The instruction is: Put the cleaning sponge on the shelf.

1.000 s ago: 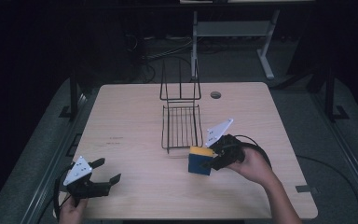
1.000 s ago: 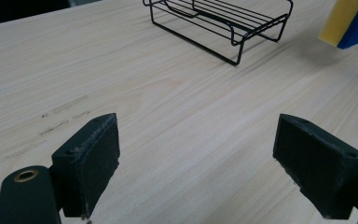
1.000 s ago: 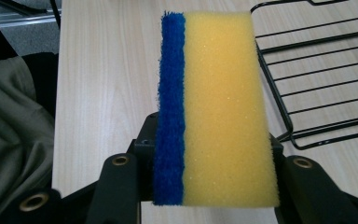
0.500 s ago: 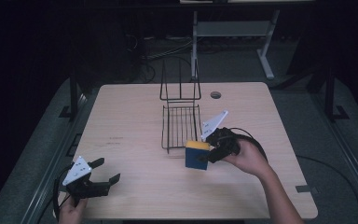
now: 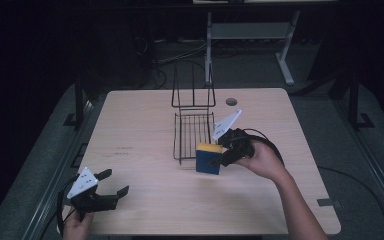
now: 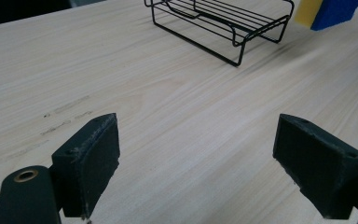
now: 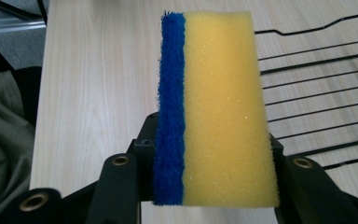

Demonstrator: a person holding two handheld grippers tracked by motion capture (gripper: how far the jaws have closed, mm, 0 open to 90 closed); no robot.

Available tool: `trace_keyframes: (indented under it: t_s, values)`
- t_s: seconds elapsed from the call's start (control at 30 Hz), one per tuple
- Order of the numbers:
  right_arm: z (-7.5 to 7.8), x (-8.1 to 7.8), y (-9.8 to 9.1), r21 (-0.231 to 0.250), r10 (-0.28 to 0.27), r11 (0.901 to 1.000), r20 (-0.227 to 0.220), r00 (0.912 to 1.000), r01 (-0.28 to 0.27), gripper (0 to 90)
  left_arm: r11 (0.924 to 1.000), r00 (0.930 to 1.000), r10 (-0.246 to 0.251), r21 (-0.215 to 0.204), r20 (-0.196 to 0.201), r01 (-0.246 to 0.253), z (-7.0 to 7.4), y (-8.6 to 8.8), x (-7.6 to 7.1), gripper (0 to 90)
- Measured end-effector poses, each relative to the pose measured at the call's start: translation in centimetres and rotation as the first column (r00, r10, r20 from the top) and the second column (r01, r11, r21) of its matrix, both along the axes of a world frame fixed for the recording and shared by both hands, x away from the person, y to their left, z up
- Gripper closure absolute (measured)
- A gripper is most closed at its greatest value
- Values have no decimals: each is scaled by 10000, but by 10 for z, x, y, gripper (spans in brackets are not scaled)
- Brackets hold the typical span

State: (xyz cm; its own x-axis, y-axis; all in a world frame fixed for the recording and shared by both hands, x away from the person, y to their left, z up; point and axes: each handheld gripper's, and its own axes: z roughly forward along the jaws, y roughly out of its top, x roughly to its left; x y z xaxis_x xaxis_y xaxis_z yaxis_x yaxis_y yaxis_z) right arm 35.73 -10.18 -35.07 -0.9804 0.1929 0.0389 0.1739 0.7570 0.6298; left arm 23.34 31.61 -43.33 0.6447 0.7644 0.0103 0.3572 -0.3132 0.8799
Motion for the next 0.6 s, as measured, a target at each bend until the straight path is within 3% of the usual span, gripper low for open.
trace_keyframes:
  t_s: [0.6]
  values:
    - [10,21,2,82,-132,9999,108,9999,132,561,10000,10000,3,1,14,-3,0,0,0,141]
